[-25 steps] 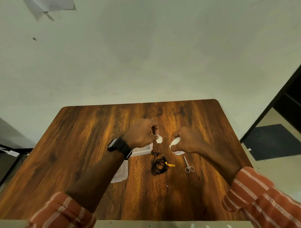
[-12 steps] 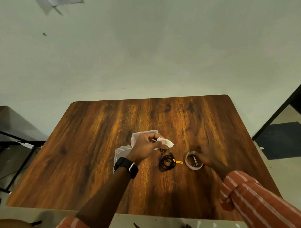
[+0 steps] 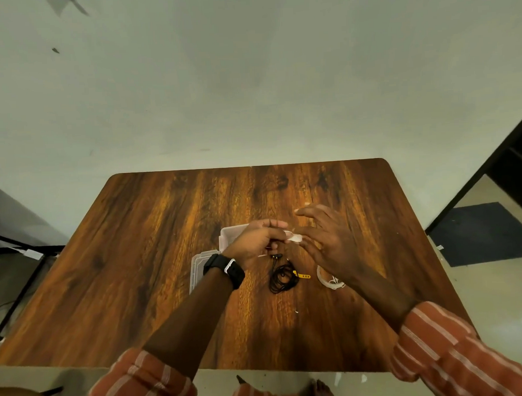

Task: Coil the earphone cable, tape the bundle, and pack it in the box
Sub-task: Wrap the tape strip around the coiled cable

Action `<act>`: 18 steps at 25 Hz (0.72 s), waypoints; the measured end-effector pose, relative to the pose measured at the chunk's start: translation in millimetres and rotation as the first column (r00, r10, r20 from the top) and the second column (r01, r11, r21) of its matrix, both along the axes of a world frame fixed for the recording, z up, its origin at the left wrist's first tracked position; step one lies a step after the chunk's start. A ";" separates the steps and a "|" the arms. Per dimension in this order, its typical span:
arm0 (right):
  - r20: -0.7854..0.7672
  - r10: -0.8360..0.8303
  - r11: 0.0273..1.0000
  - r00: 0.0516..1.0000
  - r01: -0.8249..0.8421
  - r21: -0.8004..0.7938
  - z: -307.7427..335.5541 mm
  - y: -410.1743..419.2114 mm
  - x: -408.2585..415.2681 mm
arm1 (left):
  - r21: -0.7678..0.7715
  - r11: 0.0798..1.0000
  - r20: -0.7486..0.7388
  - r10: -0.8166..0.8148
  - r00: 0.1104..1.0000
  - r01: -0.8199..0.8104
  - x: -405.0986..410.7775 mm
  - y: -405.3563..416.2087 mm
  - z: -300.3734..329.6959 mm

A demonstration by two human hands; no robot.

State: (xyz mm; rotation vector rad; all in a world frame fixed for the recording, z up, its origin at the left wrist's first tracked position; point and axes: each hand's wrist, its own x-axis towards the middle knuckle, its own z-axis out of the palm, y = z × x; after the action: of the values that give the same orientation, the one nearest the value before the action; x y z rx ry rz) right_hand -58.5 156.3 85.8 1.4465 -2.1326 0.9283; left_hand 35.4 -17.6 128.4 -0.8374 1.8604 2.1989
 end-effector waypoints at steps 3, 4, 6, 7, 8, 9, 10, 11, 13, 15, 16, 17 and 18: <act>0.005 0.084 0.995 0.996 -0.084 0.059 3.8 7.9 -10.6 | 0.097 0.994 0.027 -0.049 0.998 0.046 -9.3 -1.6 -4.1; 0.058 0.105 0.989 0.993 -0.110 0.097 5.7 9.8 -12.9 | 0.119 0.991 0.022 -0.066 0.998 0.063 -11.4 -0.7 -6.8; 0.330 0.074 0.991 0.941 -0.105 0.079 5.8 11.6 -12.7 | 0.046 0.993 0.016 -0.106 0.994 0.105 -15.5 0.6 -21.8; 0.521 0.015 0.999 0.853 -0.031 0.021 1.7 11.9 -11.4 | -0.123 0.985 0.008 -0.118 0.993 0.118 -17.0 1.9 -33.5; 0.711 -0.033 0.994 0.703 0.098 -0.051 -4.7 13.1 -9.7 | -0.375 0.918 -0.006 -0.144 0.989 0.132 -16.6 3.9 -49.1; 0.859 -0.035 0.961 0.510 0.253 -0.110 -13.5 16.0 -8.4 | -0.637 0.752 0.019 -0.205 0.979 0.170 -14.8 5.8 -67.0; 0.944 -0.004 0.908 0.331 0.396 -0.135 -26.5 21.5 -5.3 | -0.810 0.537 0.090 -0.286 0.954 0.237 -11.0 7.1 -89.3; 0.983 0.022 0.855 0.185 0.506 -0.114 -39.2 28.1 -1.3 | -0.883 0.339 0.200 -0.354 0.914 0.324 -5.7 9.1 -109.4; 1.000 0.024 0.784 -0.011 0.621 -0.012 -61.9 42.5 12.3 | -0.886 0.078 0.380 -0.443 0.812 0.457 5.3 13.5 -147.0; 0.989 0.046 0.727 -0.141 0.684 0.063 -79.3 53.1 28.9 | -0.864 -0.033 0.464 -0.441 0.768 0.503 15.6 14.3 -169.0; 0.980 0.064 0.707 -0.190 0.702 0.090 -86.8 57.2 36.3 | -0.847 -0.097 0.509 -0.429 0.746 0.522 19.2 13.2 -176.9; 0.971 0.075 0.693 -0.226 0.712 0.112 -95.1 61.6 42.2 | -0.824 -0.157 0.554 -0.419 0.719 0.544 21.1 13.4 -183.2; 0.964 0.083 0.688 -0.251 0.715 0.127 -100.9 64.3 46.8 | -0.818 -0.210 0.570 -0.428 0.702 0.536 22.7 13.2 -188.6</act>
State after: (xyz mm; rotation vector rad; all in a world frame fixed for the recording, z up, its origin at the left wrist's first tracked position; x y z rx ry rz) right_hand -11.7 220.6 -15.2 -0.8591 -2.2908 2.6109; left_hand 58.1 -4.3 -60.2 -0.0403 2.8162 0.0052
